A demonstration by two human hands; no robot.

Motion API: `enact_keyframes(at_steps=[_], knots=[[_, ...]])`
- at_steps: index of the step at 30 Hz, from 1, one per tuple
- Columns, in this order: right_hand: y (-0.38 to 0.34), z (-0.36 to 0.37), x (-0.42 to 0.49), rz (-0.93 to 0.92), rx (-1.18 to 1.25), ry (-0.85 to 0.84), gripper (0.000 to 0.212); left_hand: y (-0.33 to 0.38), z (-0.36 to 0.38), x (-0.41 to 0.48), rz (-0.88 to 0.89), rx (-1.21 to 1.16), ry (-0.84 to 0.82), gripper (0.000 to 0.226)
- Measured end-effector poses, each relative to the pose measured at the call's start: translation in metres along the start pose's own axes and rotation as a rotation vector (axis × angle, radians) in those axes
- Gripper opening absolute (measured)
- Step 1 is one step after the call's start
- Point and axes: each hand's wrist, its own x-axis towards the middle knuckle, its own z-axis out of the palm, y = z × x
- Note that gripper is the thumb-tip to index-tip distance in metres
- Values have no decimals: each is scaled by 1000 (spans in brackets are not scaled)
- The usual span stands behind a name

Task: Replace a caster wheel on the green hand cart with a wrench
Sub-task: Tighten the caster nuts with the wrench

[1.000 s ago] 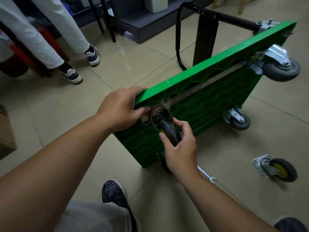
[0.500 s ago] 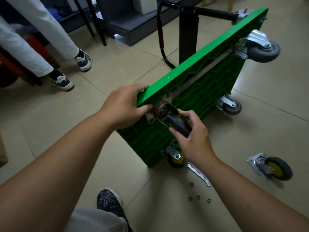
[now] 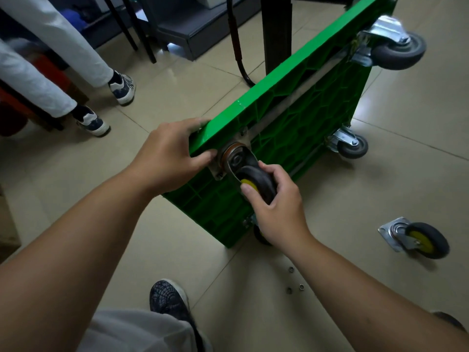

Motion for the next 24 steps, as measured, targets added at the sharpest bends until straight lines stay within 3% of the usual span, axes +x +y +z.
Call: enact_keyframes(at_steps=[9, 14, 19, 24], knots=[[8, -14, 6, -66, -63, -91, 48, 2, 3, 1, -19, 28, 7, 56], [54, -44, -14, -189, -376, -179, 92, 2, 3, -2, -32, 15, 16, 57], [130, -60, -28, -182, -678, -141, 56, 6, 4, -4, -37, 30, 18, 56], [193, -72, -53, 115, -811, -333, 57, 6, 2, -4, -34, 18, 12, 53]])
